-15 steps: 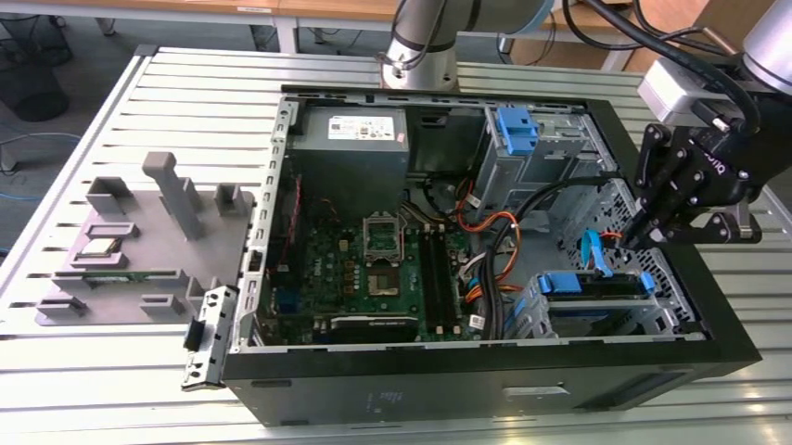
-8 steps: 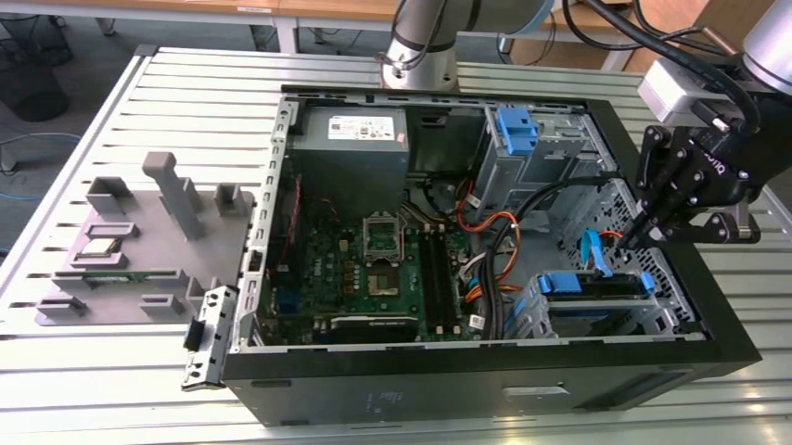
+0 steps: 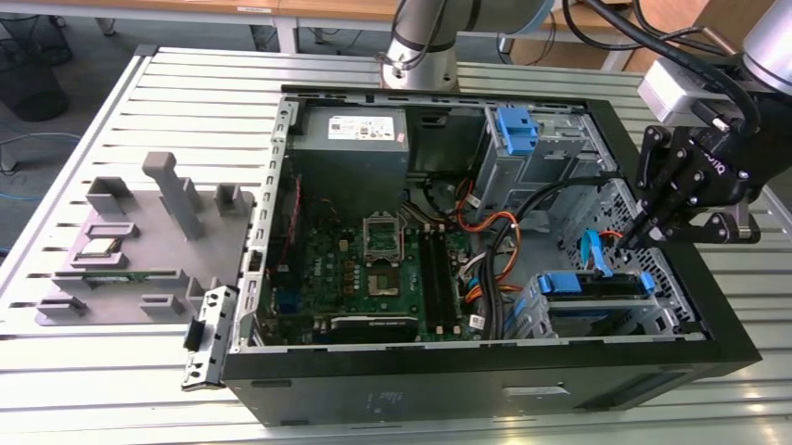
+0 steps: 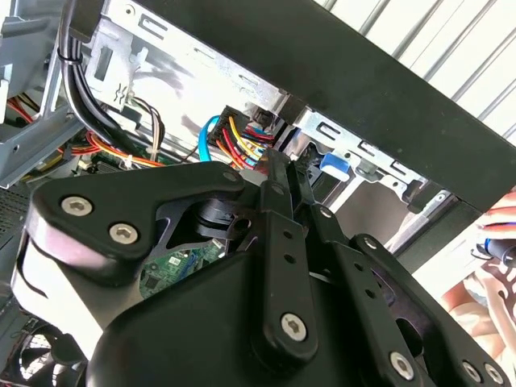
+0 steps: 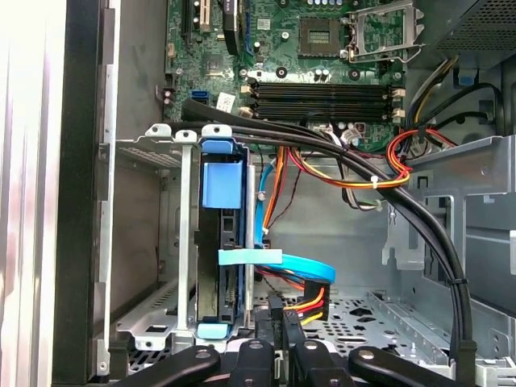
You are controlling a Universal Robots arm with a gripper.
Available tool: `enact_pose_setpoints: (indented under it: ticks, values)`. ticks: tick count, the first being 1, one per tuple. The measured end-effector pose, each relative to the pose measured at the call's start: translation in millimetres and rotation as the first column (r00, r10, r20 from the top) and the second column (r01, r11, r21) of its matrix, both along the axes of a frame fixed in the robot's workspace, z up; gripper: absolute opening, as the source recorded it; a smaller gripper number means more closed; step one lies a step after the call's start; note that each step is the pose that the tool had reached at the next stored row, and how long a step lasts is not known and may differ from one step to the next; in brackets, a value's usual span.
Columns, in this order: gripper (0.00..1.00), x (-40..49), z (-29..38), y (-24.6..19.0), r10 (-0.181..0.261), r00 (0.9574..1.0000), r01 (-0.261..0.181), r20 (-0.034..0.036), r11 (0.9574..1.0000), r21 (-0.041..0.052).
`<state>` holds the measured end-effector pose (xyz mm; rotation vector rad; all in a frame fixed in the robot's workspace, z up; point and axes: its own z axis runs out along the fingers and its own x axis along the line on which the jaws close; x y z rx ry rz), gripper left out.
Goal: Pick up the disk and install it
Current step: 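Insert the second disk wire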
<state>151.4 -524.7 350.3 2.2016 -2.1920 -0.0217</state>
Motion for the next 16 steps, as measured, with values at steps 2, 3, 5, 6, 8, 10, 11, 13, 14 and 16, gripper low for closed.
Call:
enact_pose_setpoints:
  ticks: [2,3,5,6,8,10,11,13,14,16]
  values:
    - [0.17,0.0,0.0,0.0,0.000,1.0000,0.000,0.0000,1.0000,-0.0001]
    - [0.17,0.0,0.0,-0.6,0.000,1.0000,0.000,0.0000,1.0000,-0.0002]
    - [0.17,-0.1,-0.1,-3.1,0.000,1.0000,0.000,0.0009,1.0000,-0.0001]
    - [0.17,-0.1,-0.1,-4.5,0.000,1.0000,0.000,0.0012,1.0000,-0.0001]
    - [0.17,-0.4,-0.3,-7.4,0.000,1.0000,0.000,0.0018,1.0000,0.0000]
    - [0.17,-1.3,-0.5,-10.9,0.000,1.0000,0.000,0.0036,1.0000,-0.0001]
    - [0.17,-1.9,-0.5,-12.9,0.000,1.0000,0.000,0.0051,1.0000,-0.0001]
    - [0.17,-3.1,-0.8,-16.3,0.000,1.0000,0.000,0.0097,1.0000,0.0003]
    - [0.17,-3.6,-0.8,-17.1,0.000,0.9999,0.000,0.0123,1.0000,0.0007]
    - [0.17,-5.3,-0.8,-18.0,0.000,0.9996,0.000,0.0271,1.0000,0.0016]
